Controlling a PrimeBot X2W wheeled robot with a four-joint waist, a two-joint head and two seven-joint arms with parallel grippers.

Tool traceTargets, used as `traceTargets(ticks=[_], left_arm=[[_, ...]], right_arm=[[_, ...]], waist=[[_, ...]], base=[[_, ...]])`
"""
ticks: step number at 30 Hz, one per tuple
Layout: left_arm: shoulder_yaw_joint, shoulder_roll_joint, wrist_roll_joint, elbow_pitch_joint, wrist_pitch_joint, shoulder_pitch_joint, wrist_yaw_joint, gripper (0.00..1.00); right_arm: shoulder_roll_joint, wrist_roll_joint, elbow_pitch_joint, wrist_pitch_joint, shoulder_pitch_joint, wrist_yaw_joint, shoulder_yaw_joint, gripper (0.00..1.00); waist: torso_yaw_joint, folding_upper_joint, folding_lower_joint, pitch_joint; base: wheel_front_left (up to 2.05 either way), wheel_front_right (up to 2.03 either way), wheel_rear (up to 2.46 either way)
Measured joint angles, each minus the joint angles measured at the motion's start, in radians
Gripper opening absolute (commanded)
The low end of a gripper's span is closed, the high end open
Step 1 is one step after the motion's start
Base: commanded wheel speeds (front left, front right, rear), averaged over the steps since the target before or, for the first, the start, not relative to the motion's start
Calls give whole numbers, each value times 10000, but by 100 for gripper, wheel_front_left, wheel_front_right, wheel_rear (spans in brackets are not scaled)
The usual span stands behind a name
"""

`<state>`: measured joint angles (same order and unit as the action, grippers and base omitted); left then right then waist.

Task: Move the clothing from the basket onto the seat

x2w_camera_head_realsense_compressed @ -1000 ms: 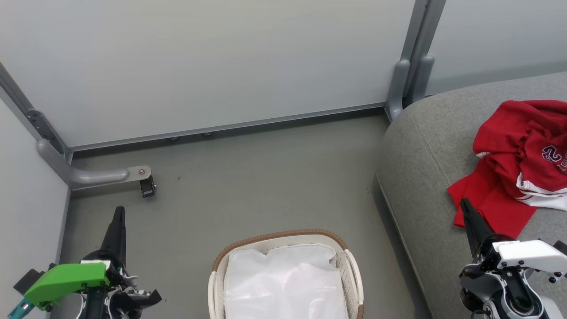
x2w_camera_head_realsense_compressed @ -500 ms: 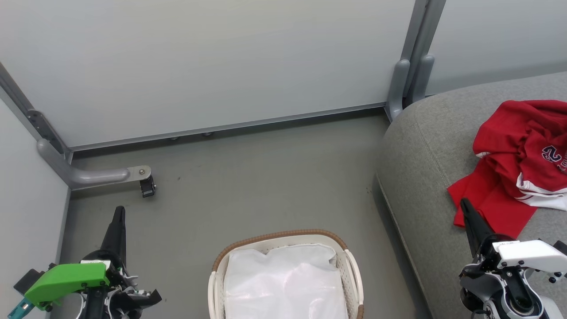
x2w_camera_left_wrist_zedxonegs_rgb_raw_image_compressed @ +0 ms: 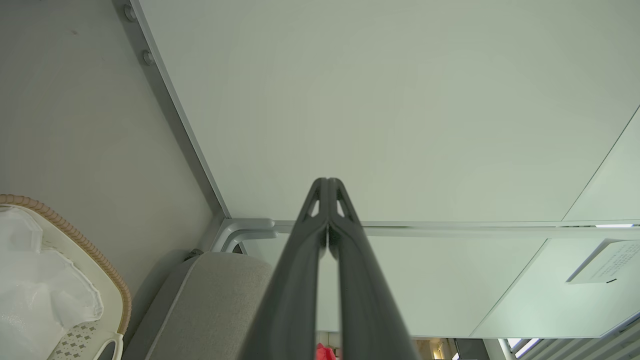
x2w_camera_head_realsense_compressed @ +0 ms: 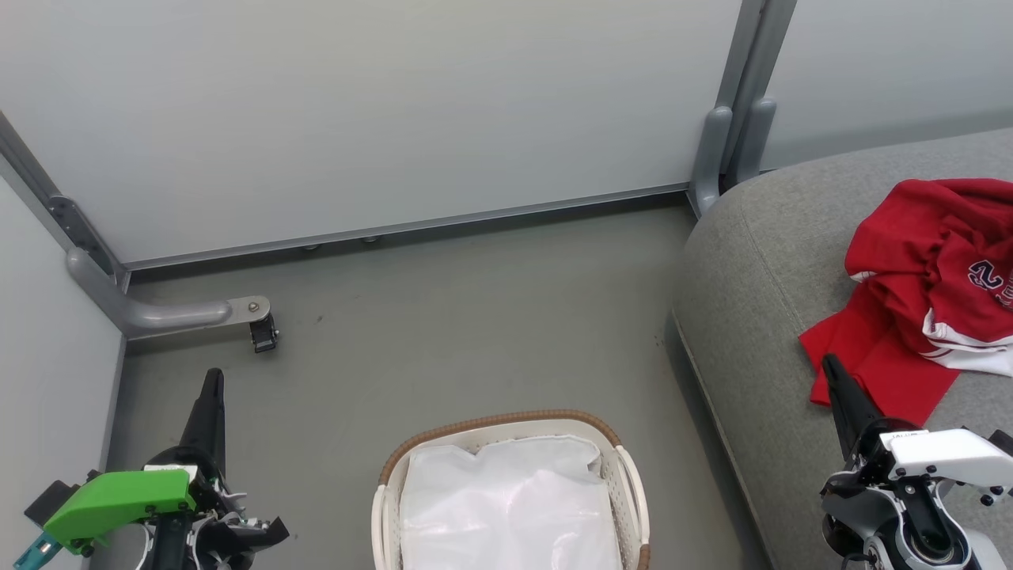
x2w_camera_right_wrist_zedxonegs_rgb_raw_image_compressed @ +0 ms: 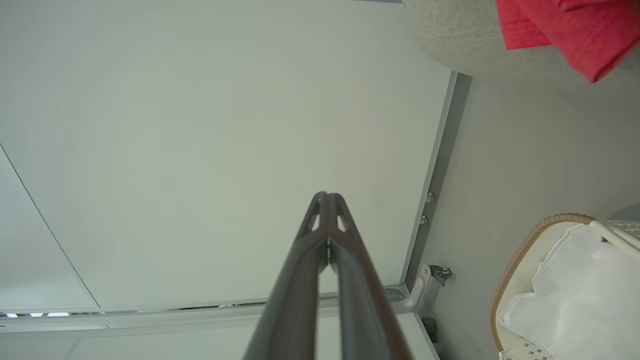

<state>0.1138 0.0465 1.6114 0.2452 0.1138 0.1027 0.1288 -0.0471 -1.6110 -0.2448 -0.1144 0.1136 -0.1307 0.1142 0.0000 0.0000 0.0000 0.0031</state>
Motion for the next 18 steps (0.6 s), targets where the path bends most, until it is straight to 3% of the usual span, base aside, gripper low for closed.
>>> traceTargets(ticks=[18], left_arm=[[0, 0, 0, 0, 0, 0, 0, 0]], right_arm=[[0, 0, 0, 0, 0, 0, 0, 0]], waist=[[0, 0, 0, 0]], base=[[0, 0, 0]])
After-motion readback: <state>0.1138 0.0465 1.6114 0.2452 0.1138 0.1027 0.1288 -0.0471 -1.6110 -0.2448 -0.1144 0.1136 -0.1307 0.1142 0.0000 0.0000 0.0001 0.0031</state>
